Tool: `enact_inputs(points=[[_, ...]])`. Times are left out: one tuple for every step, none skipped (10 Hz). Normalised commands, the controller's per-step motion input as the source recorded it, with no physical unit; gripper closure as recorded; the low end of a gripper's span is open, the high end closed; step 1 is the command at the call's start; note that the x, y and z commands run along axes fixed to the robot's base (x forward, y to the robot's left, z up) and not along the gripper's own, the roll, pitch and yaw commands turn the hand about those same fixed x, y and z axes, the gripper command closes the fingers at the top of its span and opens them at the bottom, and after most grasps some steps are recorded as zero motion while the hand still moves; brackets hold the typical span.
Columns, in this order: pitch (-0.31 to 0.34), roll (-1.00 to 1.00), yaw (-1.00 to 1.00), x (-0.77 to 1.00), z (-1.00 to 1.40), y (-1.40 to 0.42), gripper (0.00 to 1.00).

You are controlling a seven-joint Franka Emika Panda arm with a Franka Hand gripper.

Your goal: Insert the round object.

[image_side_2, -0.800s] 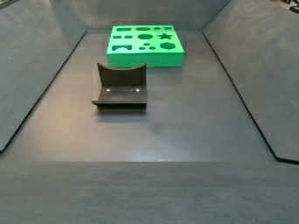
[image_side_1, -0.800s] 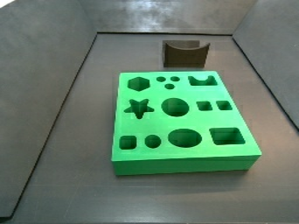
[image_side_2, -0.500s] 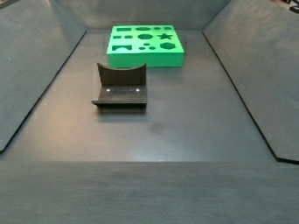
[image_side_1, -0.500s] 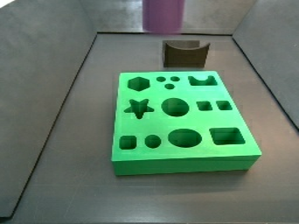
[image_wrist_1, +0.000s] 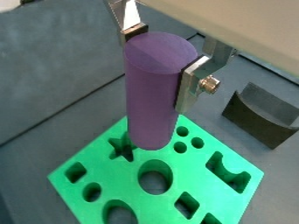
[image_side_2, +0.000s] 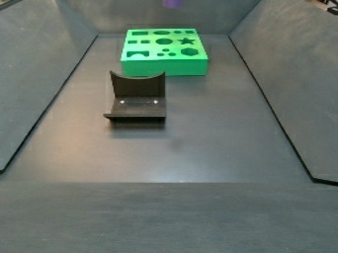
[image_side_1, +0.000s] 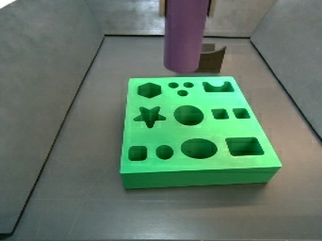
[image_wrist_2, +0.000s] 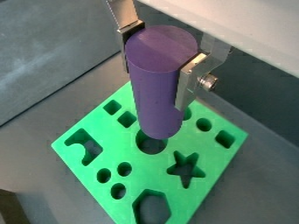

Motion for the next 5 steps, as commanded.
enact_inputs(points=[[-0.116,0.0,-0.08,0.18,-1.0,-0.01,1.0],[-0.126,-0.02,-0.12,0.11,-0.95,0.0,1.0],[-0.134,0.0,-0.09,0.09,-0.96,-0.03,1.0],[-0.12,0.13,-0.04,0.07,-0.91,-0.09,1.0],[-0.071,0.29,0.0,0.15,-0.7,-0.11,1.0]])
